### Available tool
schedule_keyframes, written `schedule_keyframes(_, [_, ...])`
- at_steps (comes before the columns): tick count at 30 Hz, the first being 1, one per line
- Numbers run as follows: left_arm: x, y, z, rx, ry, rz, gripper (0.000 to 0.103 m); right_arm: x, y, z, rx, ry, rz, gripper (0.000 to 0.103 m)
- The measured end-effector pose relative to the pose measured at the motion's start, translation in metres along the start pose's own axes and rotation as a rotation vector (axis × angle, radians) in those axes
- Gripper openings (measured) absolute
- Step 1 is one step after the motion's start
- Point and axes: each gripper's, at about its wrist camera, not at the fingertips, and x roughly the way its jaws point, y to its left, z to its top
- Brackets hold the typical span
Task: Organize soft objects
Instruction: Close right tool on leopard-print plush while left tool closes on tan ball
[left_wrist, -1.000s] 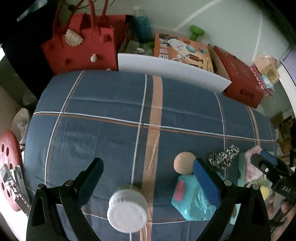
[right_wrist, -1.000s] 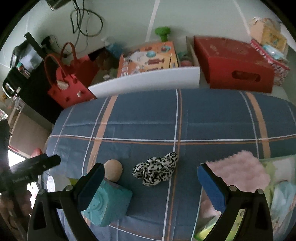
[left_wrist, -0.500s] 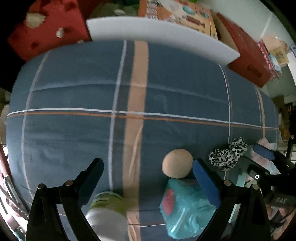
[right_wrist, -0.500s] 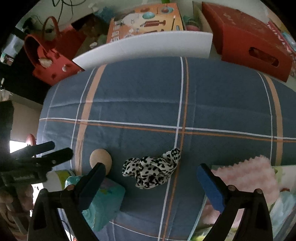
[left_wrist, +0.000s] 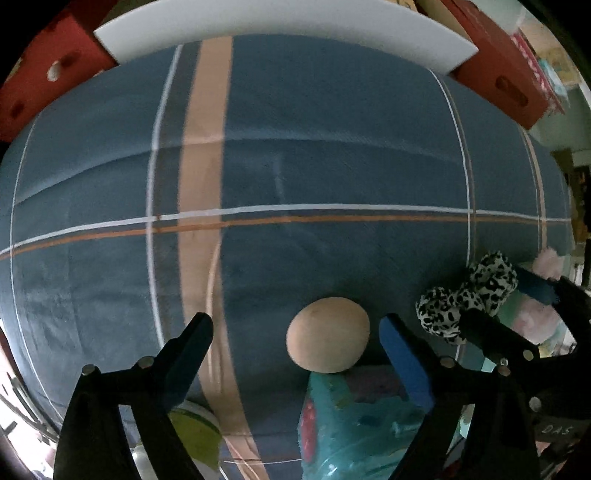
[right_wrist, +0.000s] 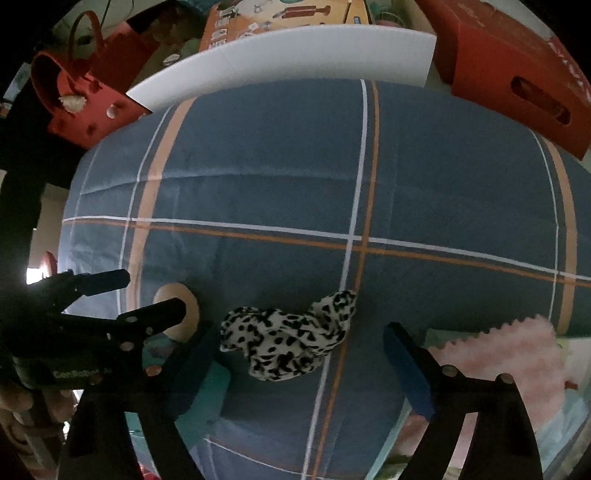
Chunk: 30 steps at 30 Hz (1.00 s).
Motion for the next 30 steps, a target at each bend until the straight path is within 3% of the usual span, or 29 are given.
schedule_keyframes(3, [0.006, -0.012, 0.005, 0.019, 0.02, 0.003, 0.087, 0.002, -0.004, 0.0, -0.003, -0.001, 0.0, 0.088])
schedule_keyframes(6, [0.013, -0.019, 0.009, 0.035, 0.044, 0.021, 0.072, 0.004, -0.007, 0.0, 0.002, 0.001, 0.016, 0.088])
schedule_keyframes(9, [0.015, -0.024, 0.013, 0.039, 0.046, 0.028, 0.069, 0.007, -0.005, 0.001, -0.019, 0.01, 0.012, 0.084])
schedule_keyframes(14, [0.012, -0.026, 0.018, 0.035, 0.039, 0.028, 0.045, 0.008, -0.003, 0.002, -0.029, 0.016, 0.032, 0.073])
schedule_keyframes(30, [-0.015, 0.026, 0.011, -0.069, -0.045, -0.044, 0.041, 0.004, 0.002, 0.002, -0.06, -0.034, 0.062, 0.042])
